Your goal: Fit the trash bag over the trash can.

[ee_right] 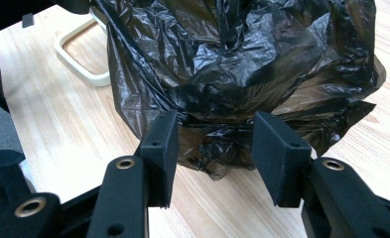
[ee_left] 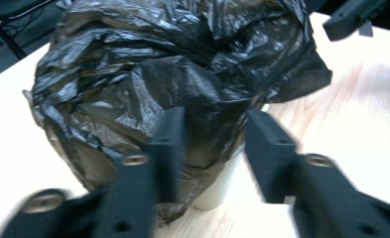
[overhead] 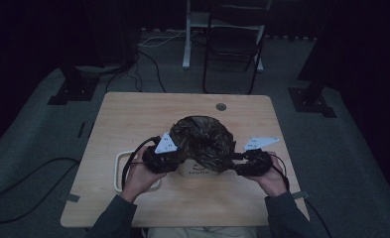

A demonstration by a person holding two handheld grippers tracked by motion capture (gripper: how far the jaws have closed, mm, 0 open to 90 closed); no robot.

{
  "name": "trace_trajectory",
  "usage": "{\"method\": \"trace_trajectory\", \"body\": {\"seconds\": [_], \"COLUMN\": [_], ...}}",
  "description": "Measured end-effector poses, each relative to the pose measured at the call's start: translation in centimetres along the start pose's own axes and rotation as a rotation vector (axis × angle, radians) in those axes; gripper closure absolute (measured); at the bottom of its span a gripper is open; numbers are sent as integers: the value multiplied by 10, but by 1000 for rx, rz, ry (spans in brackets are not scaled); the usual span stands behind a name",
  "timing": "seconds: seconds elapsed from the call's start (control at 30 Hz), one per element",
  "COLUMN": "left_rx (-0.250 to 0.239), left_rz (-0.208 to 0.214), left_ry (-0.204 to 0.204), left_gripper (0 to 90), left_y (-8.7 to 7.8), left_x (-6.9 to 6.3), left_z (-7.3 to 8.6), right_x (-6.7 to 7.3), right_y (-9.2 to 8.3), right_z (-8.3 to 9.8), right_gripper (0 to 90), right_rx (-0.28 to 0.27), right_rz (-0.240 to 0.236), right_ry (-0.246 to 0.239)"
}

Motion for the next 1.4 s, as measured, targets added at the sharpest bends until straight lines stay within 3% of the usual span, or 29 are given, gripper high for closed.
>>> {"method": "trace_trajectory", "body": {"seconds": [0.1,0.23,0.53,1.0,1.23,1.4], "left_rx": [-7,-14,-5,70,85,73], "left_rz": [2,13,30,47,41,28], "left_ry": [25,28,13,-62,-88,-104], "left_gripper": [808,897,900,900,898,875], "left_y": [-2,-6,-11,10,17,17], "left_x": [-5,-8,-13,-8,-3,1], "left_z": [0,2,15,52,55,53], "right_x": [-1,-2,-3,4,0,-1], "right_y": [0,1,1,13,6,10], "right_z": [1,2,3,6,-3,-4], "right_gripper": [530,529,525,509,503,483], "right_rx": [0,2,1,26,-4,16], "right_rz": [0,-1,-2,-22,-10,-15], "right_ry": [3,4,2,-23,-23,-74]}}
Point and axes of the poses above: each handheld gripper's, and its own axes: y roughly forward along the jaws, z roughly out of its underside, x roughly to its left, the point moved 10 cm from there along y, roughly forward along the jaws, and after that the axes turned 7 degrees about y, right-handed, at the moved point
